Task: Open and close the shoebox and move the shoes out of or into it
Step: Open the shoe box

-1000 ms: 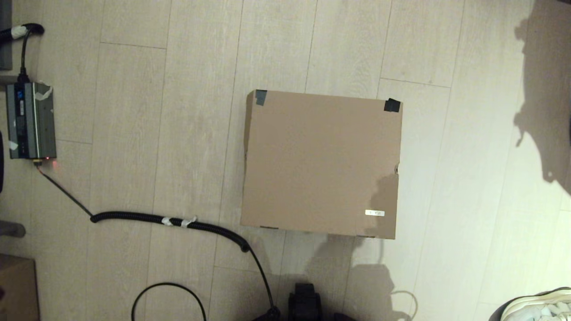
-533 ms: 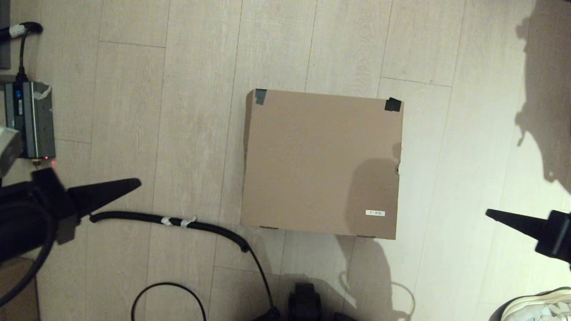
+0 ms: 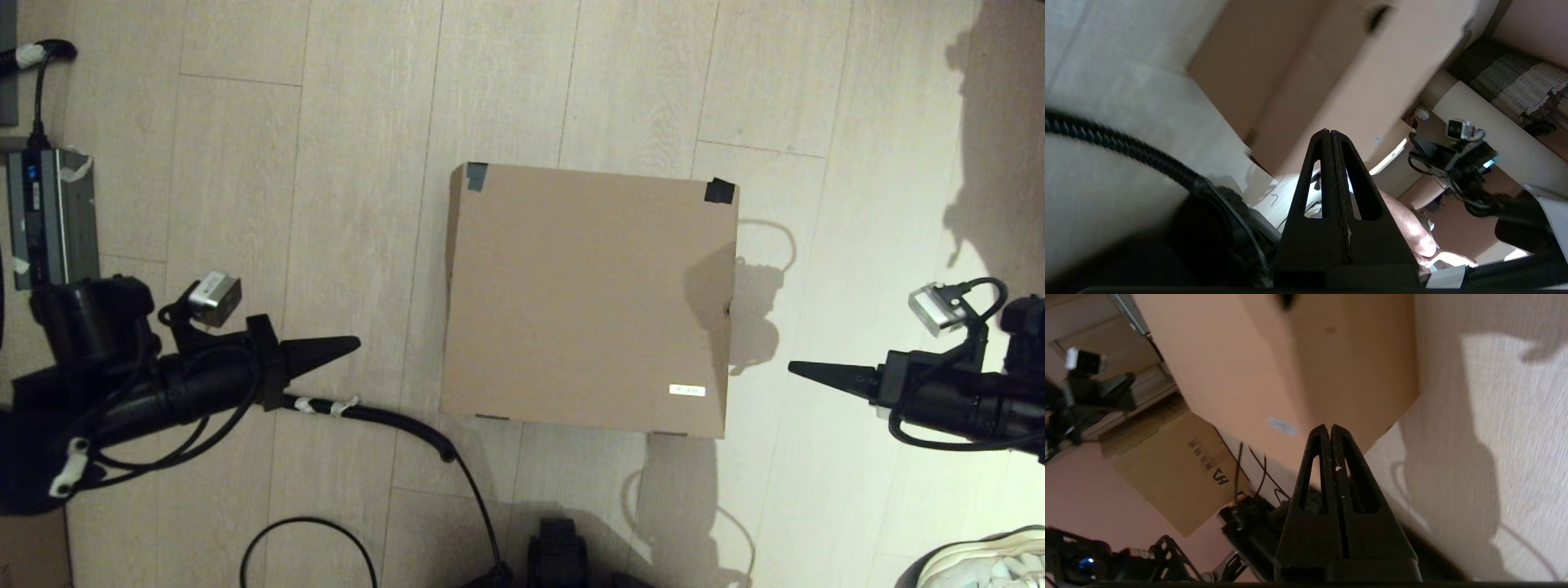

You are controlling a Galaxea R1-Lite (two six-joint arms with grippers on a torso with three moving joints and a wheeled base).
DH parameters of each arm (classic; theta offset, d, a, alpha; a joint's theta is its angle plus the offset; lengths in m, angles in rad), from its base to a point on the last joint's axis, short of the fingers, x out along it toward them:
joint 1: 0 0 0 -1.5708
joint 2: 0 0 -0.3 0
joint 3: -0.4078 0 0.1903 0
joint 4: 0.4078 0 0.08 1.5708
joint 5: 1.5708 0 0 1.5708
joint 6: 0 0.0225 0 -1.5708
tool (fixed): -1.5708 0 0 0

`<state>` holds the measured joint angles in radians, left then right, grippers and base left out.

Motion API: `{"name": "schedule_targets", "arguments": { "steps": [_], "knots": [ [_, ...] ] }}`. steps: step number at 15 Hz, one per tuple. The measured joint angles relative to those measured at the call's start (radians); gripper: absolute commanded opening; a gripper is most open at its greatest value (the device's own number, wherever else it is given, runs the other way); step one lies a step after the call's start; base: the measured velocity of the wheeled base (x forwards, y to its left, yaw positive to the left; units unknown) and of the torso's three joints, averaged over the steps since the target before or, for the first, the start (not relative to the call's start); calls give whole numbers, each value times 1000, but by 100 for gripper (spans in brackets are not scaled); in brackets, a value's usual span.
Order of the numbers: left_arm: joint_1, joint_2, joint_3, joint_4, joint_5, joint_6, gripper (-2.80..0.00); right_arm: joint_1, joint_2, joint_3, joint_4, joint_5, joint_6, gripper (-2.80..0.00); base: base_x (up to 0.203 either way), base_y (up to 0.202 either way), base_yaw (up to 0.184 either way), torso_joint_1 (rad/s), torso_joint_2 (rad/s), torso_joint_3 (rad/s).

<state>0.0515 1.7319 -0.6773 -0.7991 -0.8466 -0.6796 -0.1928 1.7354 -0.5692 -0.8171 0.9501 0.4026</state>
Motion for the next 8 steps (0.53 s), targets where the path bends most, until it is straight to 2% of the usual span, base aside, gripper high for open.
{"name": "schedule_targets", "arguments": {
  "steps": [3, 8],
  "knots": [
    [-9, 130, -40, -124, -33, 1, -280, -4, 145, -4, -156, 15, 7, -280, 0, 0, 0, 0, 0, 0],
    [-75, 241, -158, -136, -25, -6, -280, 26, 279, -7, -259, -12, 7, -280, 0, 0, 0, 0, 0, 0]
  ]
}}
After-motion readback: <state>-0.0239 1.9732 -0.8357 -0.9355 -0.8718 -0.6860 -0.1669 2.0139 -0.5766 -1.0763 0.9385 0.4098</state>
